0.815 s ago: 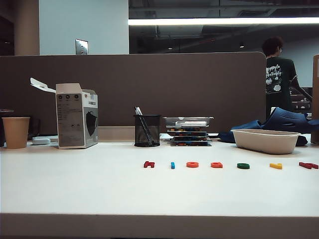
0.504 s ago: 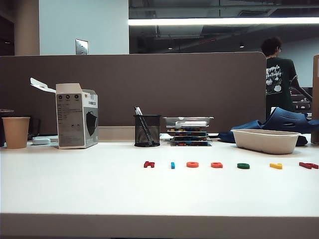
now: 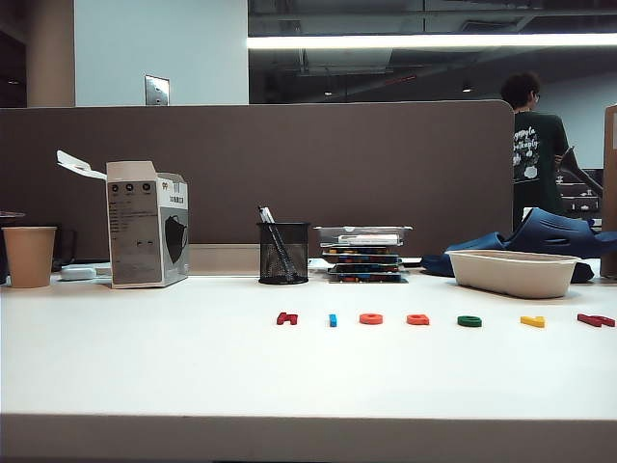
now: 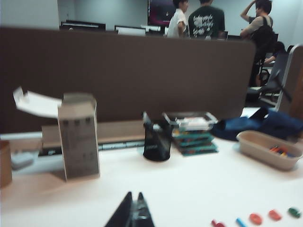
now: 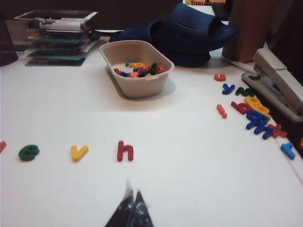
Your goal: Select the appropriate letters from the row of letter magnets placed on the table to arrange into the word "love".
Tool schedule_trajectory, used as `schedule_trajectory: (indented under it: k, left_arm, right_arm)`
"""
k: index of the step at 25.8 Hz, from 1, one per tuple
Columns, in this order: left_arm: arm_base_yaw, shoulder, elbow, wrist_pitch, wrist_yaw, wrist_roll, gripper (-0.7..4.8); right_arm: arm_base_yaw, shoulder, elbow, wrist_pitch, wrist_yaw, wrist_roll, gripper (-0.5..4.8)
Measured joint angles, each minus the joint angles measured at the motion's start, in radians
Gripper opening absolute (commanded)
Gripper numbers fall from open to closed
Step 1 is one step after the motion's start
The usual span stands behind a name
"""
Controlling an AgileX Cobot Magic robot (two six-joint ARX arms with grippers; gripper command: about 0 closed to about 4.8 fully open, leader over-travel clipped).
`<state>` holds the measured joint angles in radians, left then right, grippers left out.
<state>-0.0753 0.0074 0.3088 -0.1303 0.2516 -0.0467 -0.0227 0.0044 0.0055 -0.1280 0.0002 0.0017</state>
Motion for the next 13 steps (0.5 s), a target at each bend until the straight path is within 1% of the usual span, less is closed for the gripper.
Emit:
schedule_trajectory:
  k: [1, 2, 4, 7, 9, 10, 11, 12, 13]
  left_arm:
    - [0.000, 0.010, 0.051, -0.048, 0.000, 0.000, -0.05]
    - [0.000, 0.051, 0.178, -0.166, 0.016, 0.000, -0.05]
    - [0.000, 0.144, 0.349, -0.315, 0.066, 0.002, -0.05]
    - [0.000, 0.290, 0.564, -0.499, 0.129, 0.008, -0.05]
    - [0.000, 0.382, 0.701, -0.595, 0.146, 0.003, -0.05]
    - [0.000, 0.420, 0.763, -0.637, 0.149, -0.006, -0.05]
    - [-0.005, 0.488, 0.878, -0.754, 0.149, -0.029, -0.05]
    - [-0.061, 0.547, 0.956, -0.800, 0.139, -0.088, -0.05]
    - [-0.092, 0.572, 0.984, -0.811, 0.129, -0.115, -0.05]
  right_arm:
    - [0.000, 0.000, 0.000, 0.011, 0.000, 0.000, -0.01]
    - [0.000, 0.000, 0.000, 0.024, 0.000, 0.000, -0.01]
    - [0.000, 0.000, 0.000, 0.039, 0.000, 0.000, -0.01]
    - [0.000, 0.000, 0.000, 0.046, 0.000, 0.000, -0.01]
    - [0.000, 0.000, 0.000, 0.046, 0.000, 0.000, -0.01]
    - [0.000, 0.000, 0.000, 0.047, 0.000, 0.000, -0.01]
    - [0.000, 0.000, 0.000, 0.047, 0.000, 0.000, -0.01]
    - [0.000, 0.000, 0.000, 0.050, 0.000, 0.000, -0.01]
    - [0.000, 0.000, 0.000, 0.049, 0.000, 0.000, -0.01]
